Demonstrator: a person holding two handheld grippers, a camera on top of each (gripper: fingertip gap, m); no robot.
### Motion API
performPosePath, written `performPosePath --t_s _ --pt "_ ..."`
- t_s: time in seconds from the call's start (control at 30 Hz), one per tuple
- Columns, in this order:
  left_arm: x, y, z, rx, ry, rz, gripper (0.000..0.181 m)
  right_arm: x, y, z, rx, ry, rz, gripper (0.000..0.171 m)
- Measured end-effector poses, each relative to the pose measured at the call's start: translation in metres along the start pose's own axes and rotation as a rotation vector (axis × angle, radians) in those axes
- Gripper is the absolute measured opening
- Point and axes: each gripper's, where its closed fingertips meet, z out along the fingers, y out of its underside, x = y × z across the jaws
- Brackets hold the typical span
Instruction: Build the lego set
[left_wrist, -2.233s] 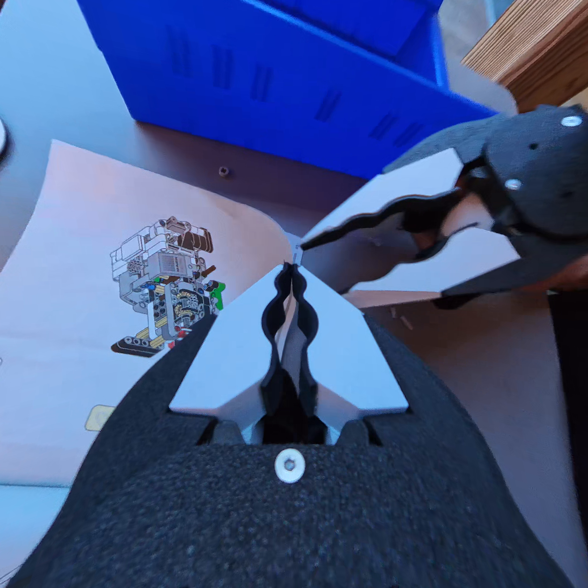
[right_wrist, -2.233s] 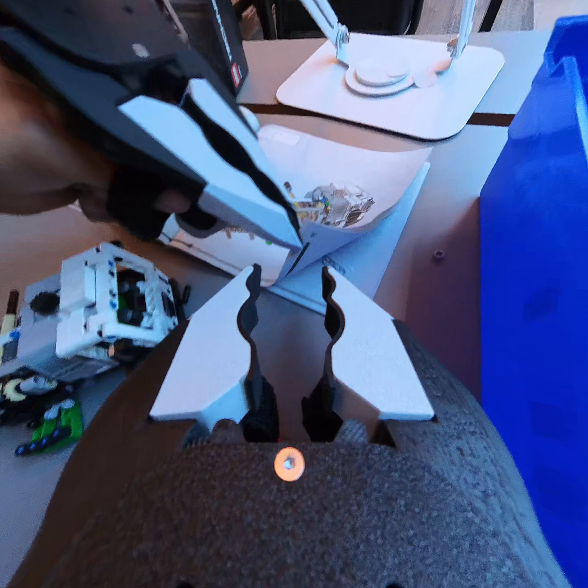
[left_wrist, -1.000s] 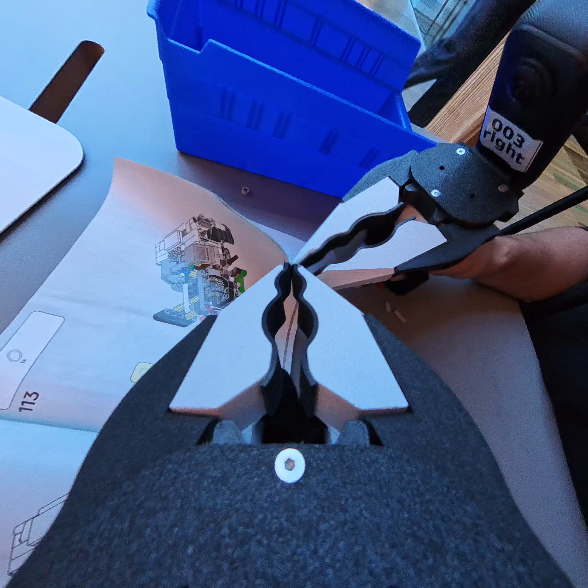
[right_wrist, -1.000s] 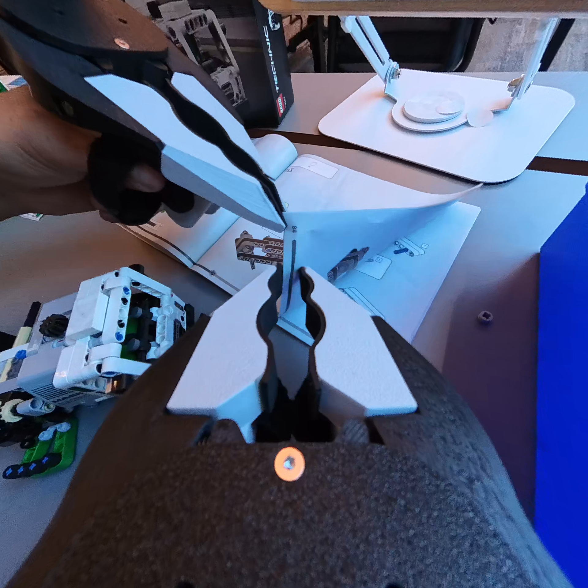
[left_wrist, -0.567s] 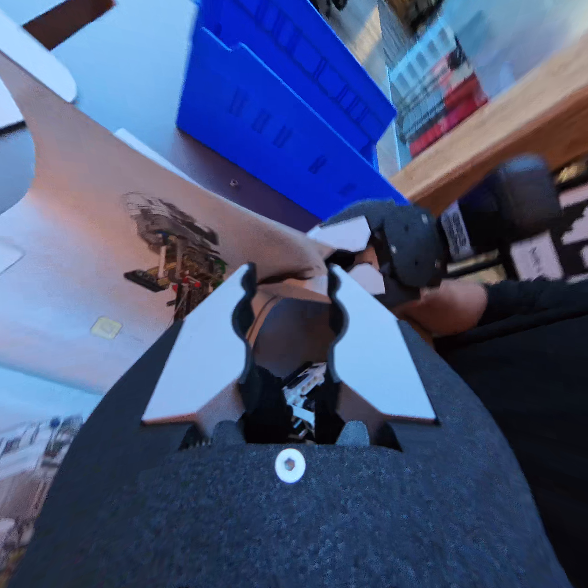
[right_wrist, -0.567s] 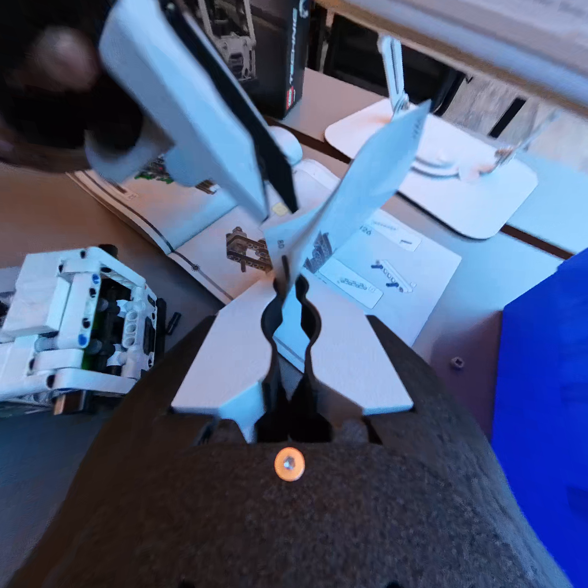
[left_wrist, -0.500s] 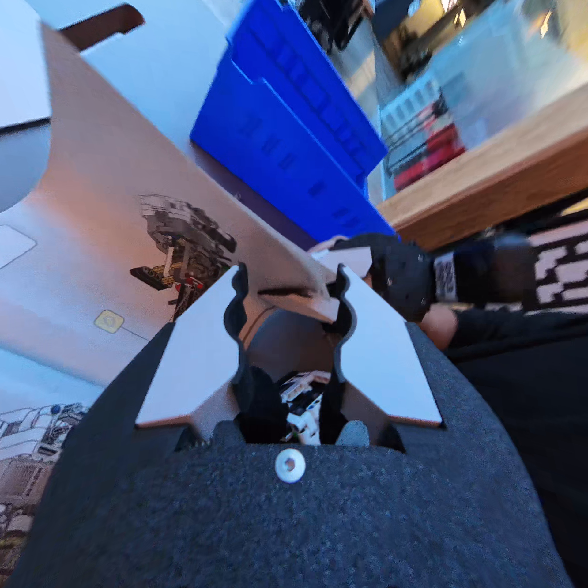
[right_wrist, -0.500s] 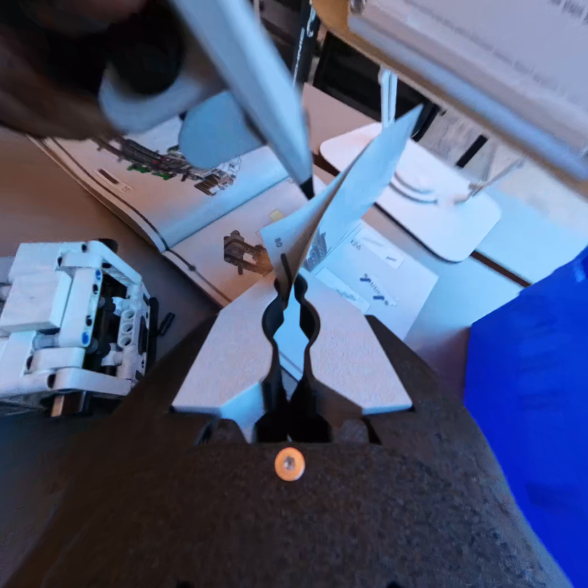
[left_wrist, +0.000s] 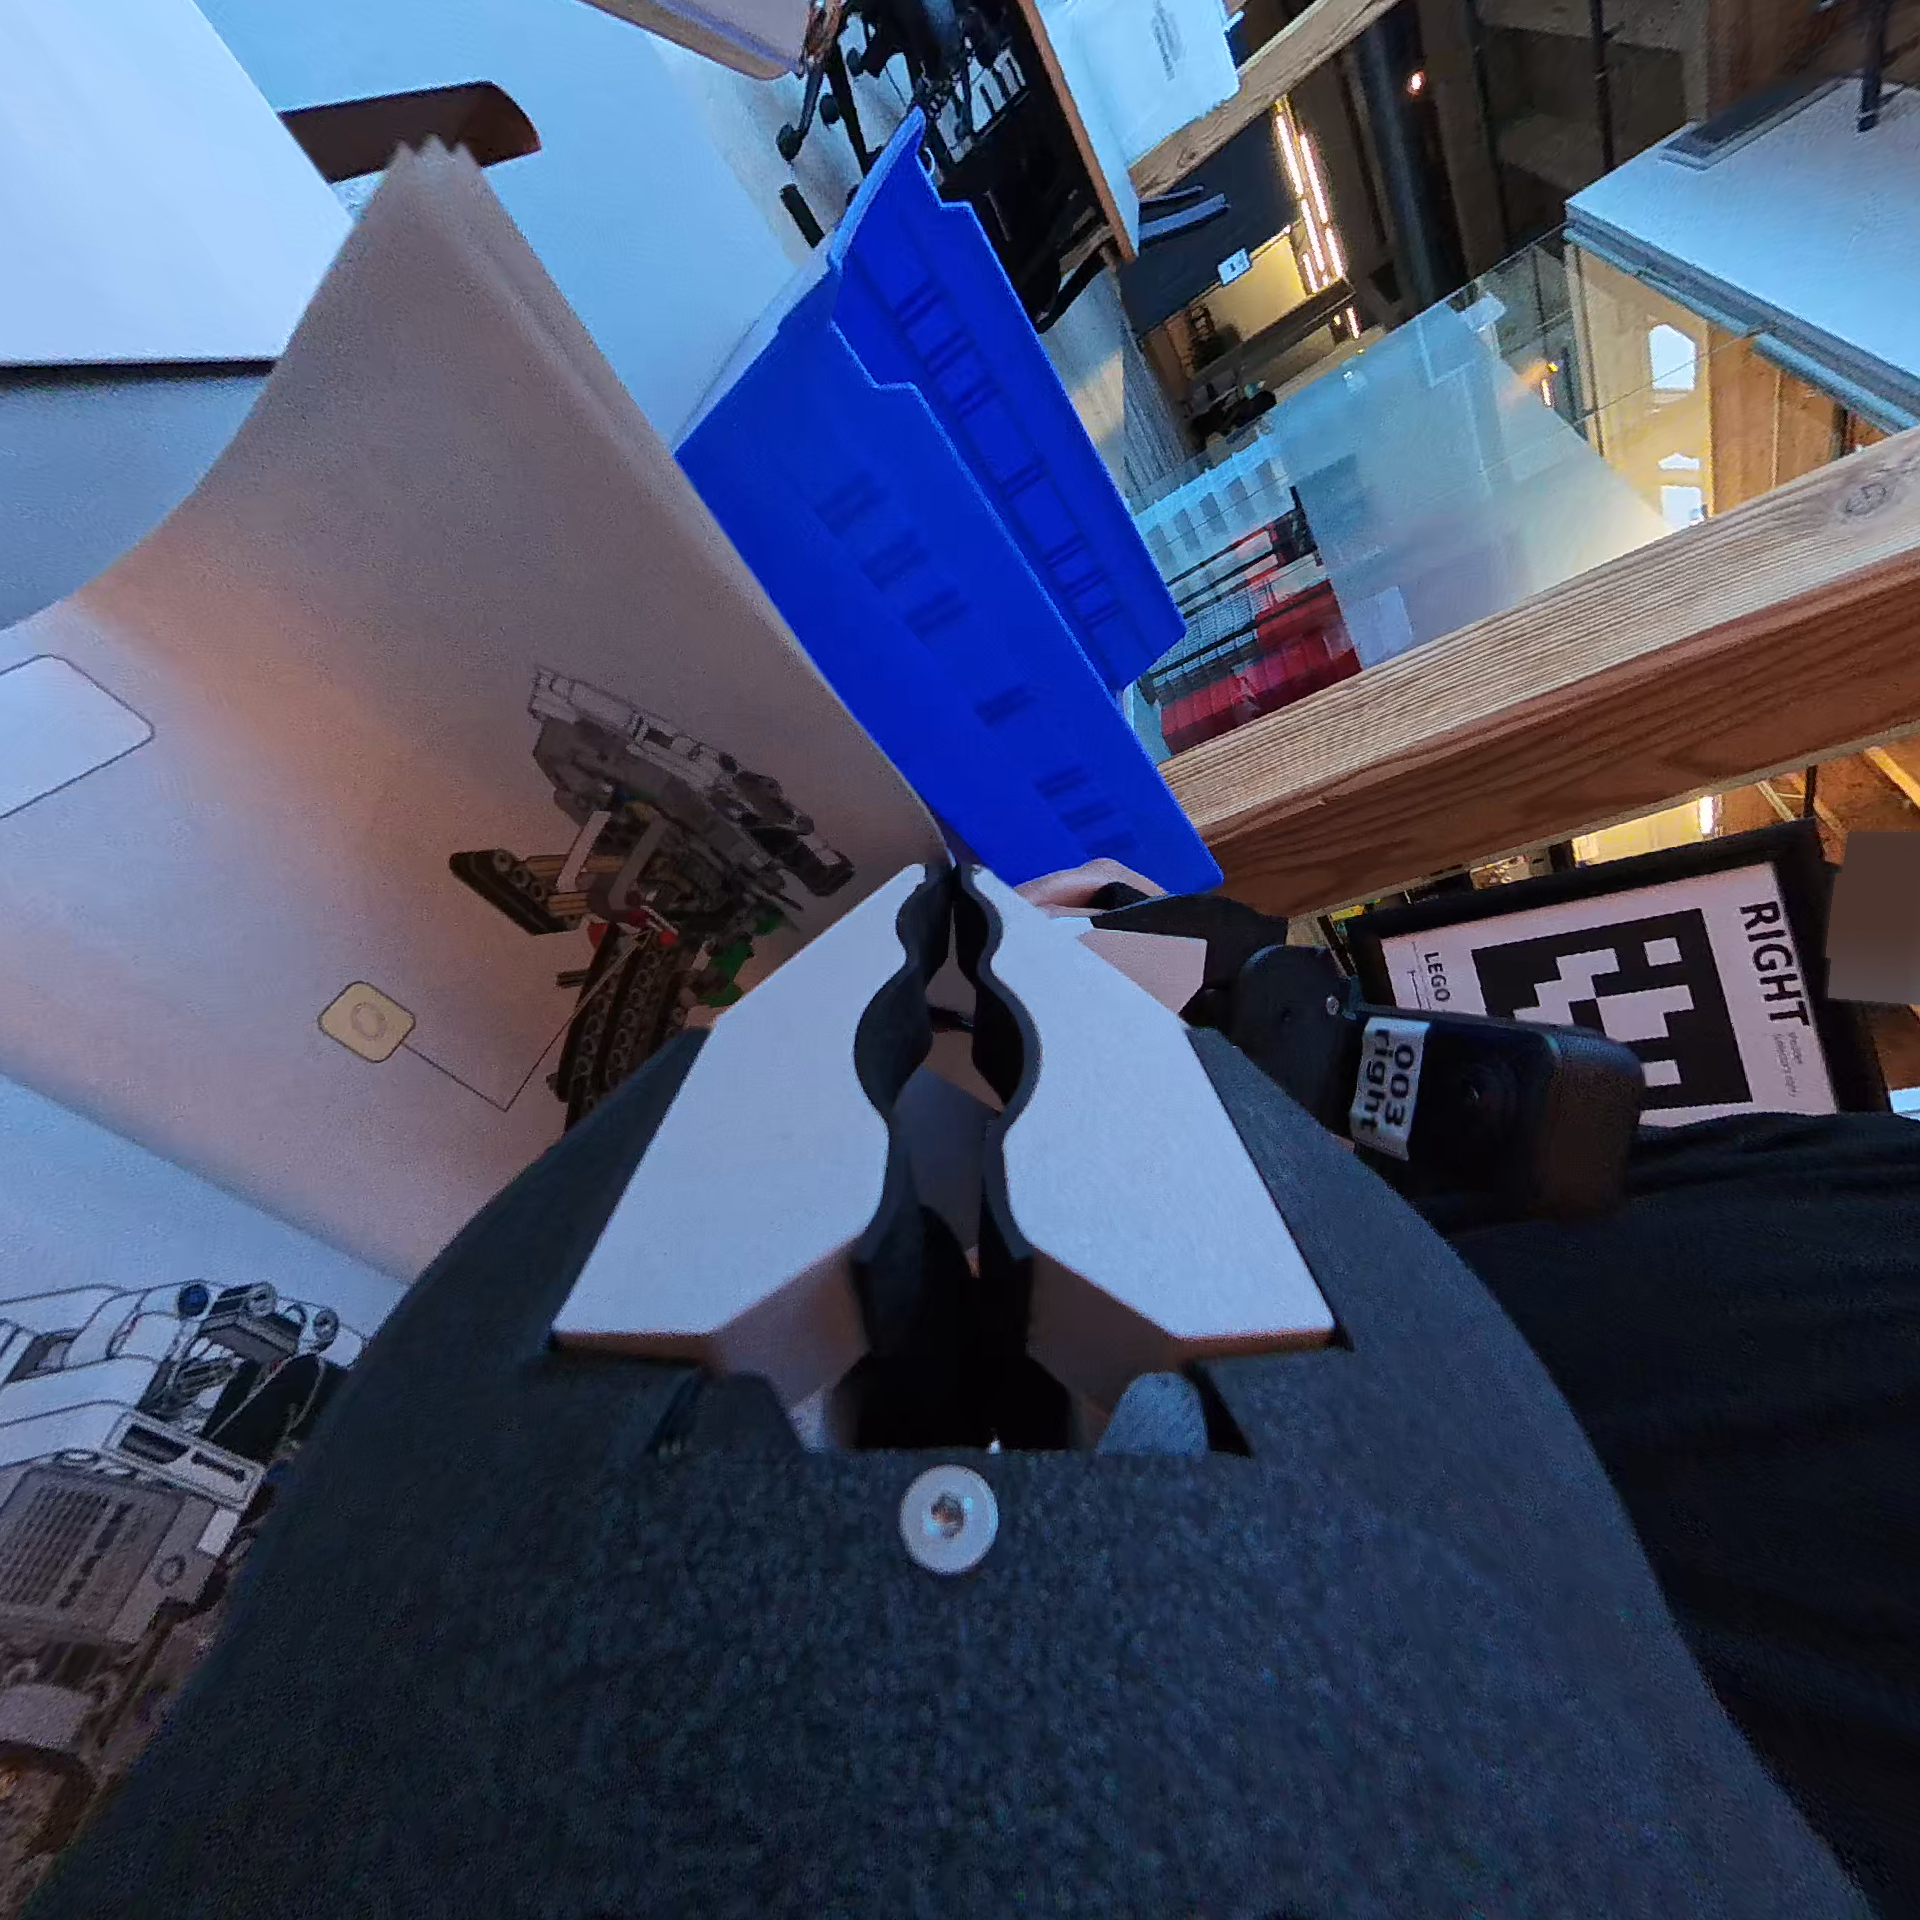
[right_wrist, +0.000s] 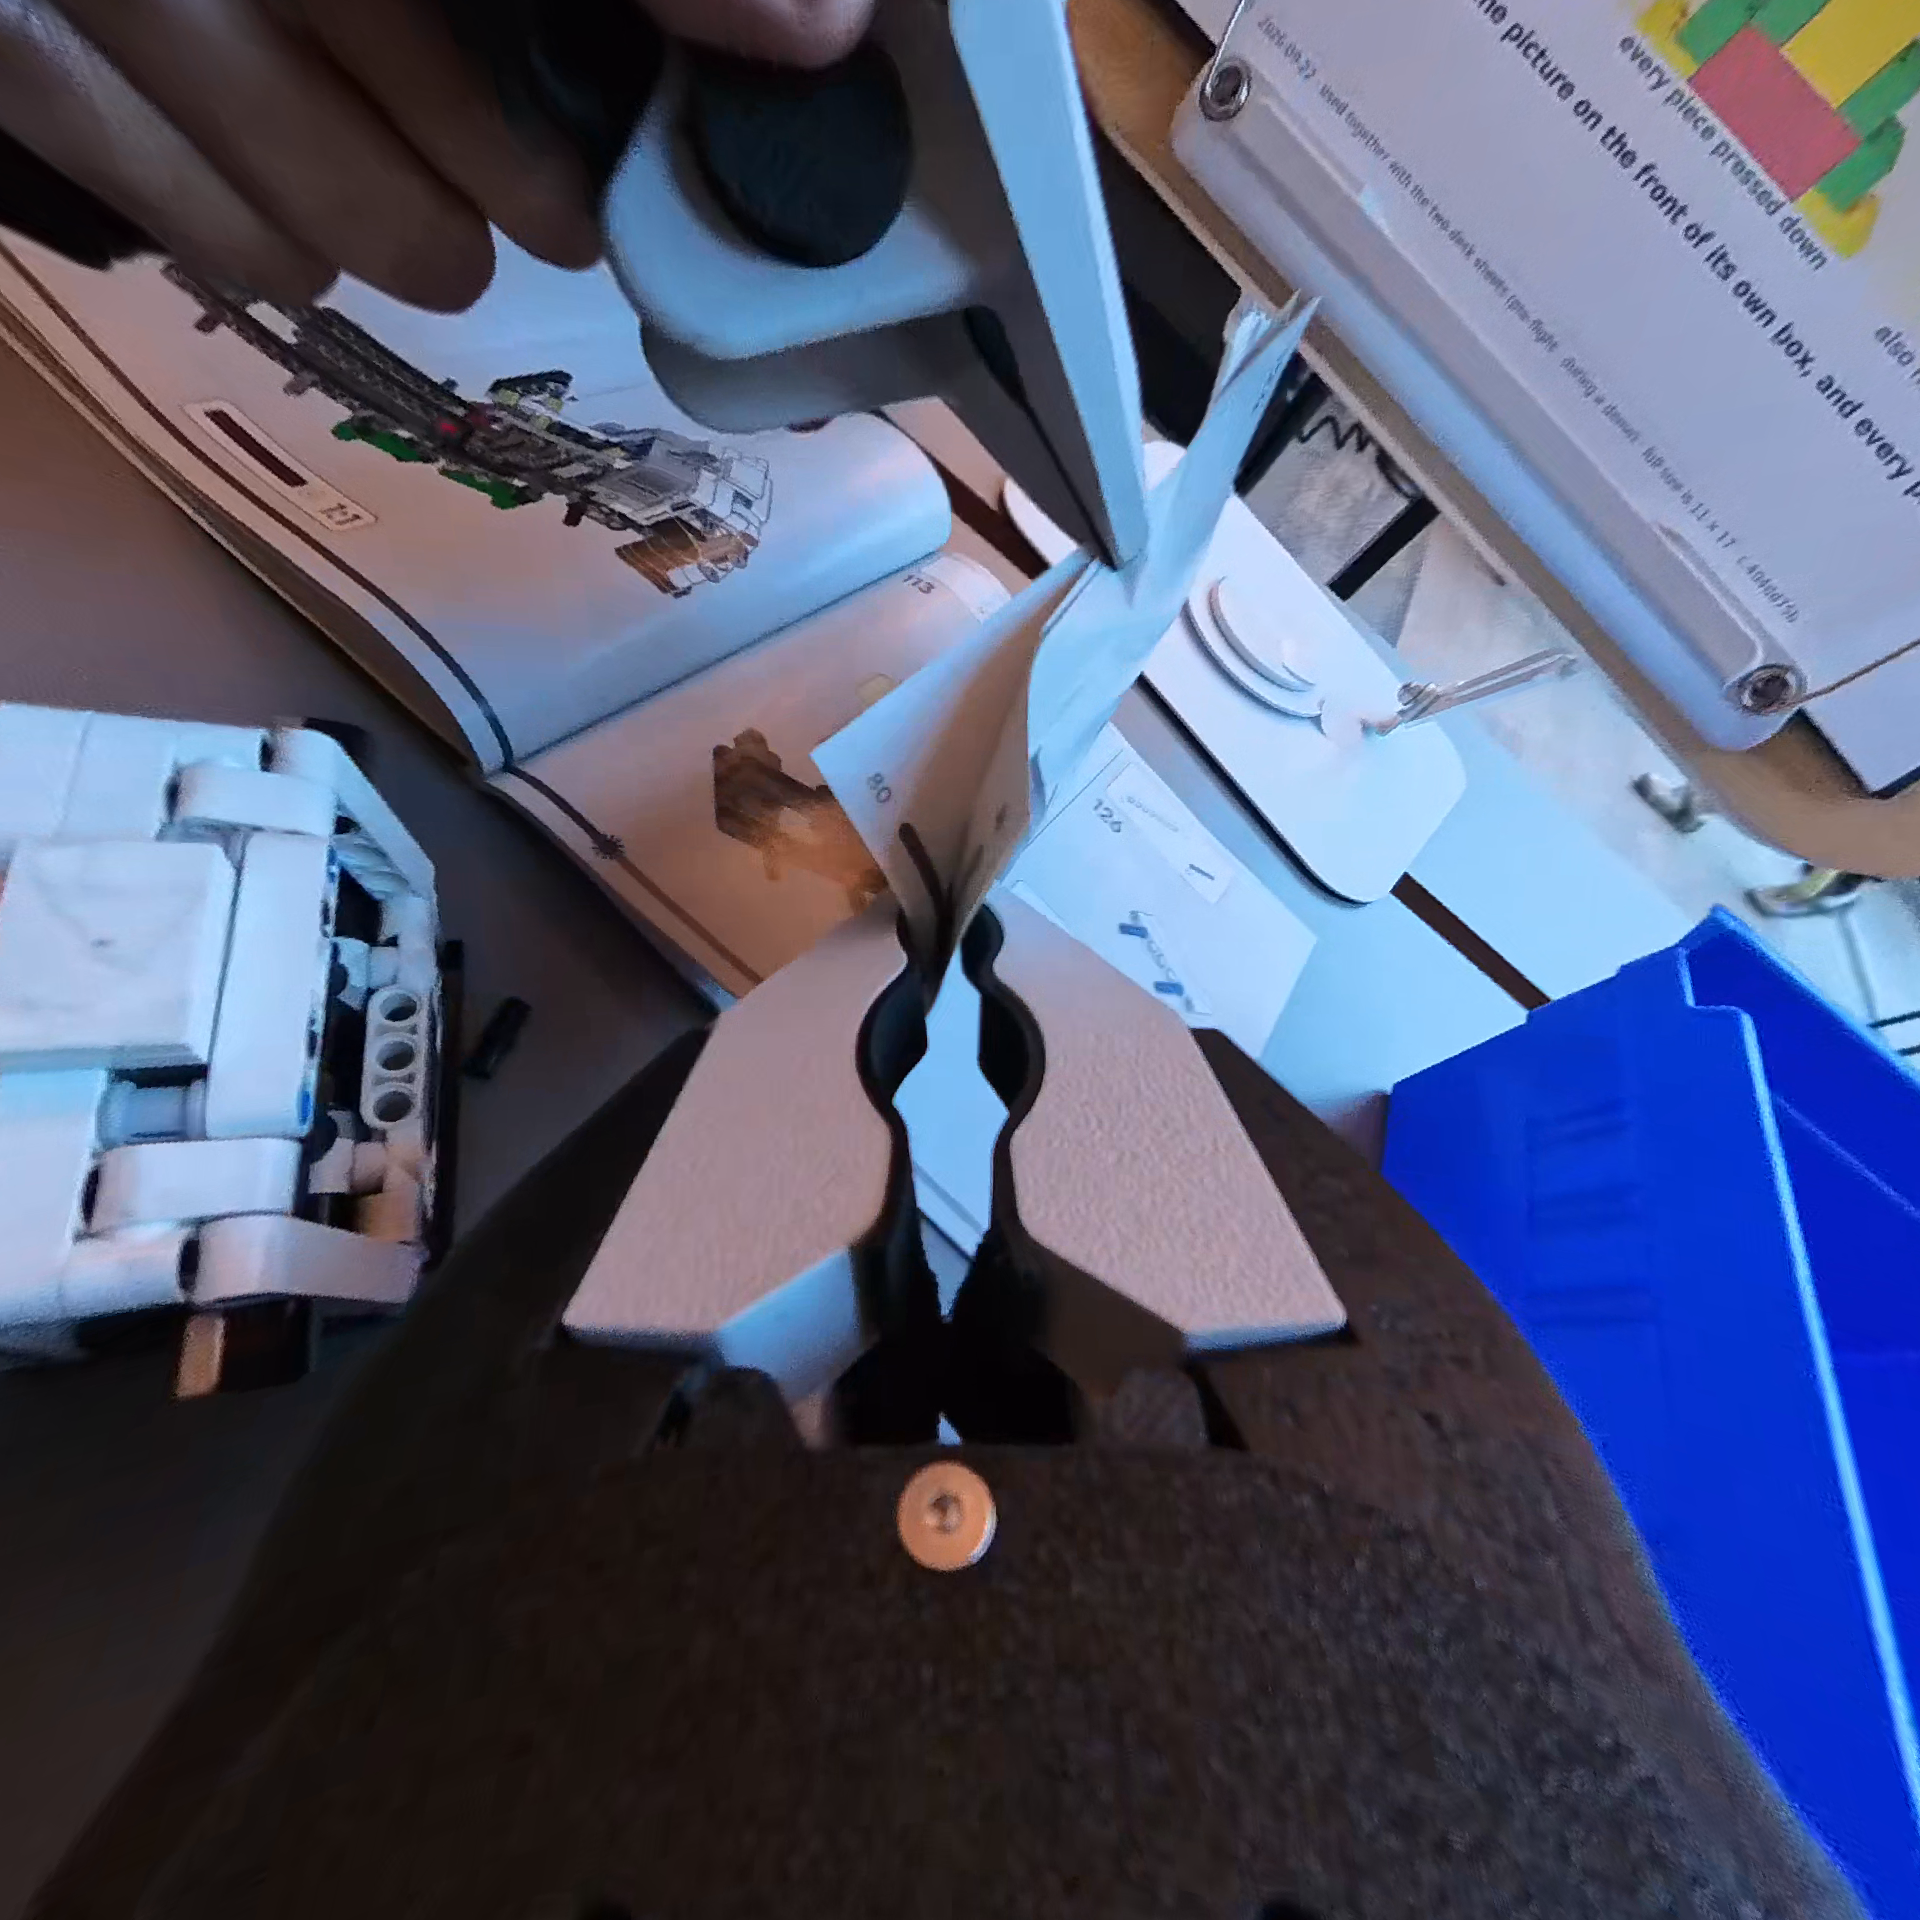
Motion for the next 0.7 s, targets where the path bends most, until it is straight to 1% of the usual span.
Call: performPosePath --t_s 0.03,0.13,0.17,0.33,0.4,0.43,0.57,0.6,0.63,0.7 --pt "0.000 0.000 0.000 0.001 0.007 0.007 0.000 -0.002 0.000 0.000 0.001 -0.018 0.016 0.004" --pt "-0.001 -0.001 0.002 0.007 0.010 0.033 0.000 -0.011 0.000 -0.009 0.022 -0.097 0.081 0.023" --pt "0.000 -0.002 0.002 0.010 0.017 0.033 0.000 -0.014 -0.002 -0.015 0.038 -0.133 0.108 0.027" --pt "0.000 -0.001 0.005 -0.003 0.023 0.043 0.000 -0.016 -0.026 -0.046 0.171 -0.285 0.277 0.041" --pt "0.001 0.000 0.005 -0.010 0.024 0.049 0.000 -0.005 -0.036 -0.052 0.214 -0.273 0.310 0.039" --pt "0.002 0.000 0.006 -0.013 0.024 0.052 0.000 0.000 -0.038 -0.051 0.222 -0.262 0.323 0.035" --pt "0.006 0.000 0.009 -0.019 0.028 0.060 0.000 0.002 -0.031 -0.032 0.150 -0.262 0.302 0.023" --pt "0.006 -0.001 0.010 -0.016 0.029 0.060 0.000 0.003 -0.028 -0.028 0.132 -0.243 0.285 0.009" --pt "0.006 -0.001 0.010 -0.011 0.019 0.067 0.000 0.007 -0.027 -0.027 0.137 -0.214 0.282 0.000" --pt "0.005 -0.003 0.010 -0.002 -0.011 0.110 0.001 0.010 -0.027 -0.028 0.152 -0.204 0.310 0.000"
